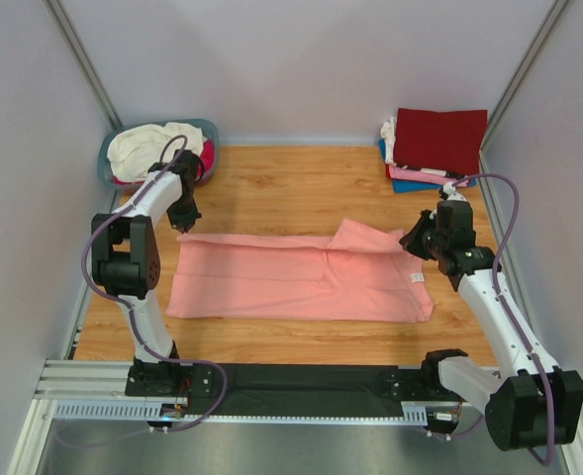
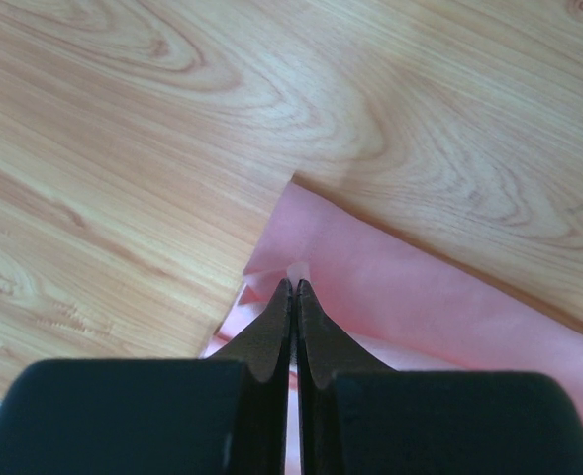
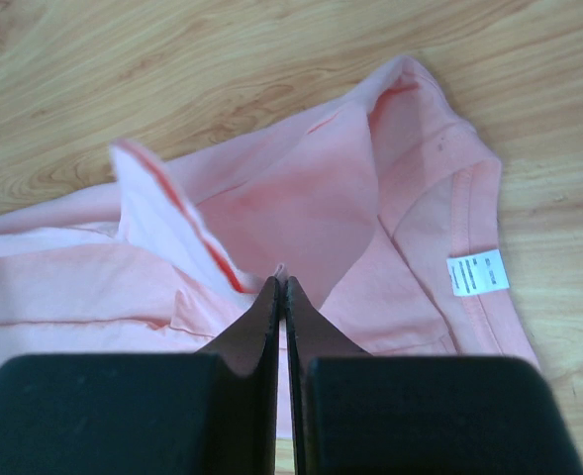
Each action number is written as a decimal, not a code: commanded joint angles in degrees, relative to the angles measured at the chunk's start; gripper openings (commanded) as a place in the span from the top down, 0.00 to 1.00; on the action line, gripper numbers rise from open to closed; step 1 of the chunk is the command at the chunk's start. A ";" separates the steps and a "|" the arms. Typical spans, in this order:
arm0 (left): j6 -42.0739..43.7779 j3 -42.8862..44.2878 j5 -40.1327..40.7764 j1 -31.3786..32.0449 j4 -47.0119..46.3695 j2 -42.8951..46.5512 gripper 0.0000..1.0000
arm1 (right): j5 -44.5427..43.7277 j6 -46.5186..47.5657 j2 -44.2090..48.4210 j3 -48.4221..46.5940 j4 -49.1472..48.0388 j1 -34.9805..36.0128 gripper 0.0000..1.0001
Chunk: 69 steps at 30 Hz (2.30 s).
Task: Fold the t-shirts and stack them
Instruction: Fold the tshirt
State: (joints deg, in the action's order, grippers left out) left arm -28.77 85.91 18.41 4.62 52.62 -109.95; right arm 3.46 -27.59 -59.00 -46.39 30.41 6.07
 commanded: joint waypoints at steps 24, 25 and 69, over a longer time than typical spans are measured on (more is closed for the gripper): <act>-3.57 -5.49 9.18 1.97 7.32 11.33 0.42 | -11.90 -13.89 15.23 12.91 7.82 -0.09 0.18; -2.96 -5.14 8.92 2.06 7.41 12.21 0.43 | -11.90 -13.72 16.45 12.73 7.47 -0.09 0.18; -1.29 -19.71 -9.00 20.95 5.30 6.75 0.59 | 2.33 -12.31 -80.60 -75.64 20.28 14.41 0.40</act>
State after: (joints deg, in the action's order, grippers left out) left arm -29.45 69.32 15.00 24.18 59.05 -107.94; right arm 5.52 -42.63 -132.35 -109.23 42.78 20.45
